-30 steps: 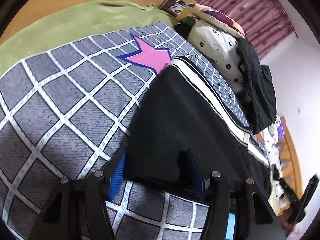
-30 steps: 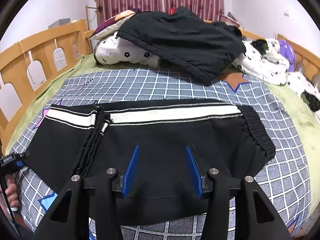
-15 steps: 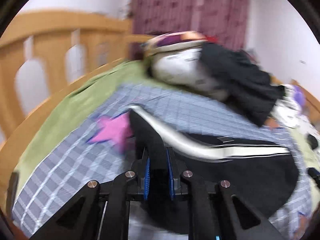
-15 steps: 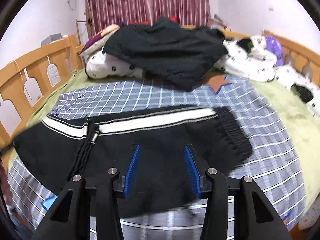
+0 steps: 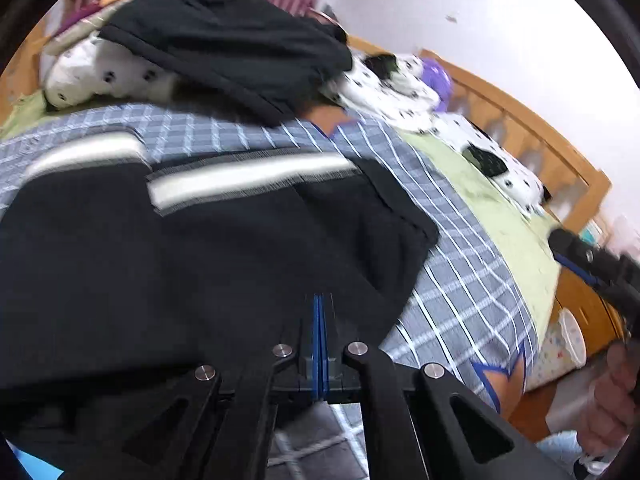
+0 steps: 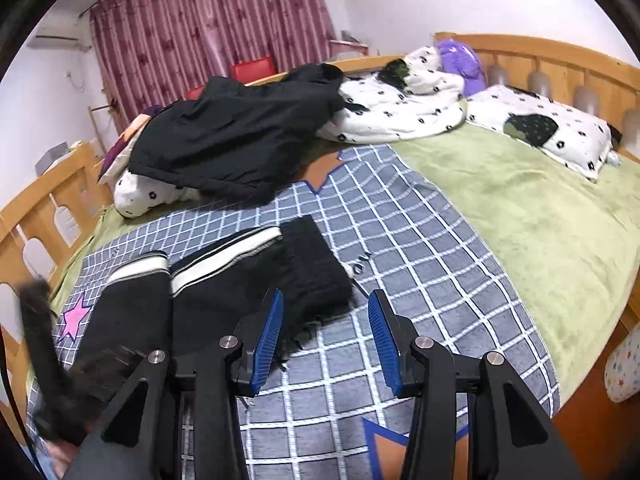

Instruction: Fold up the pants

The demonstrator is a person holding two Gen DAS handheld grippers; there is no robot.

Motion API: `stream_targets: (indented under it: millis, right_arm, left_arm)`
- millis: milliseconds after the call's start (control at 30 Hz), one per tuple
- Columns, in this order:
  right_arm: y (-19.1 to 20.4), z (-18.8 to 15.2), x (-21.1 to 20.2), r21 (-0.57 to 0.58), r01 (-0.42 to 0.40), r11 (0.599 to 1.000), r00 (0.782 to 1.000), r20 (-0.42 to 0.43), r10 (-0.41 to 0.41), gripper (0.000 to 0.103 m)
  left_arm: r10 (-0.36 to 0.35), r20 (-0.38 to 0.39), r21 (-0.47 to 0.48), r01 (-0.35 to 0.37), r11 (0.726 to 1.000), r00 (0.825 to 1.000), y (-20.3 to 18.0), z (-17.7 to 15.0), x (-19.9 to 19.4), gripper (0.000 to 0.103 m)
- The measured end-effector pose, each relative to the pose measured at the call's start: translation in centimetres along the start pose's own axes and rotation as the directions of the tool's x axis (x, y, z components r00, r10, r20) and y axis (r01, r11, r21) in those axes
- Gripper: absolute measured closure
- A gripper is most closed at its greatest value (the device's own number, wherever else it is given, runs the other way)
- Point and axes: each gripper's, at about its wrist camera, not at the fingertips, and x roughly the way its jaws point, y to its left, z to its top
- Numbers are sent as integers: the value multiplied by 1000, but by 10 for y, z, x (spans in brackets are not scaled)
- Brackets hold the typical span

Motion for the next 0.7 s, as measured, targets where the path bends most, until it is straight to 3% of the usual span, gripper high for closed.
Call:
stream_targets:
  millis: [100,267,300,333,400,500,700]
  right_arm:
    - [0,-5,10,-18,-13,1000,999,-44,13,58]
    - [19,-15,28,-98,-50,994,995,-91,41,55]
    - [27,-16,35,-104,-82,991,991,-111,70,55]
    - [32,-19,39,-108,-101,989,988,-126,87,55]
    - [53,-21,52,-117,-171,978,975,-161,151,55]
    - [85,-25,72,-119,-264,957,949,-211,236,52]
    - [154,-40,131,-68,-364,929,886,-333,323,50]
  left_arm:
    - [18,21,54,-19,998,1000,-4,-8,-19,101]
    - [187,85,71,-193,979,979,35,0,-76,98]
    - [215,94,55,-221,974,972,46,1,-88,86]
    - [269,98,27,-273,962,958,64,0,-103,63]
    - [347,103,-12,-347,938,932,91,-3,-121,40]
    - [393,105,-63,-388,919,914,127,-23,-142,40]
    - [283,52,-244,-263,934,958,187,-66,-148,36]
